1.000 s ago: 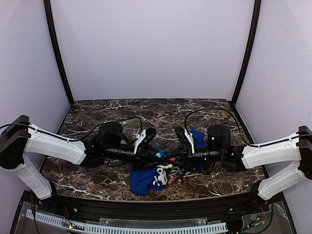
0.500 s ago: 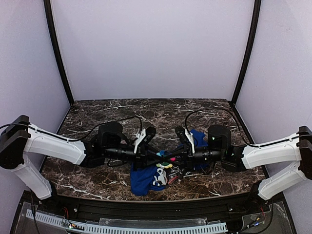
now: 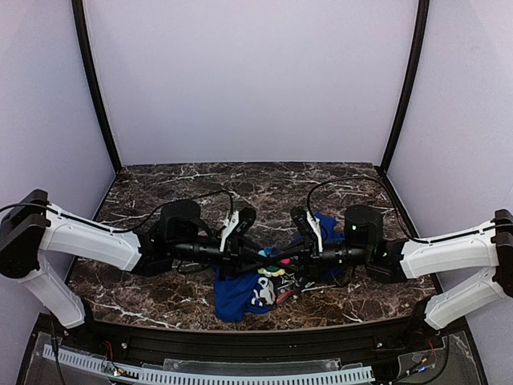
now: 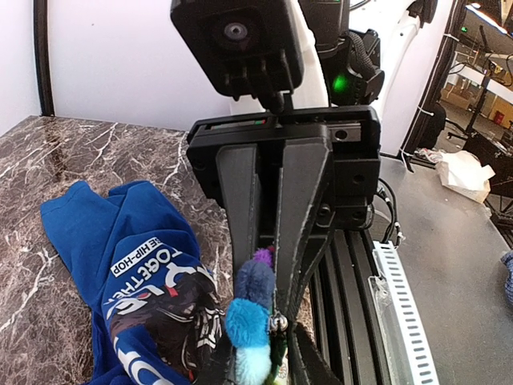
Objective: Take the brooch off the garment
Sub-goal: Close the brooch onto the crumpled clothing.
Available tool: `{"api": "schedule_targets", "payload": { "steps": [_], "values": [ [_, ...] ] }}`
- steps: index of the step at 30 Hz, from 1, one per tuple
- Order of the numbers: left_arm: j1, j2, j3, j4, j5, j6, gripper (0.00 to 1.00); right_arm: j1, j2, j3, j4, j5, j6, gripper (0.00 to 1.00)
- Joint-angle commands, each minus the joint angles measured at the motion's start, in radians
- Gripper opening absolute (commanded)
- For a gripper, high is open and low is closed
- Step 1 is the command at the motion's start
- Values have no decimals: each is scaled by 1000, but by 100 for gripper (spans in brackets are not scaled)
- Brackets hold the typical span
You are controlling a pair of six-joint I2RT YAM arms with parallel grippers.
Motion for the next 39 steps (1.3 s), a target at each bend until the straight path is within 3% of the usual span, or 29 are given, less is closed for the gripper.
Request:
{"api": "schedule_targets", "payload": {
  "steps": [1,39],
  "values": [
    [-22,-34,-2,68,54,-5,19,-2,-7,-13,42,6,3,0],
    [-22,26,82,-37,162,28,17,-2,65,34,9,-69,-32,0]
  ]
}}
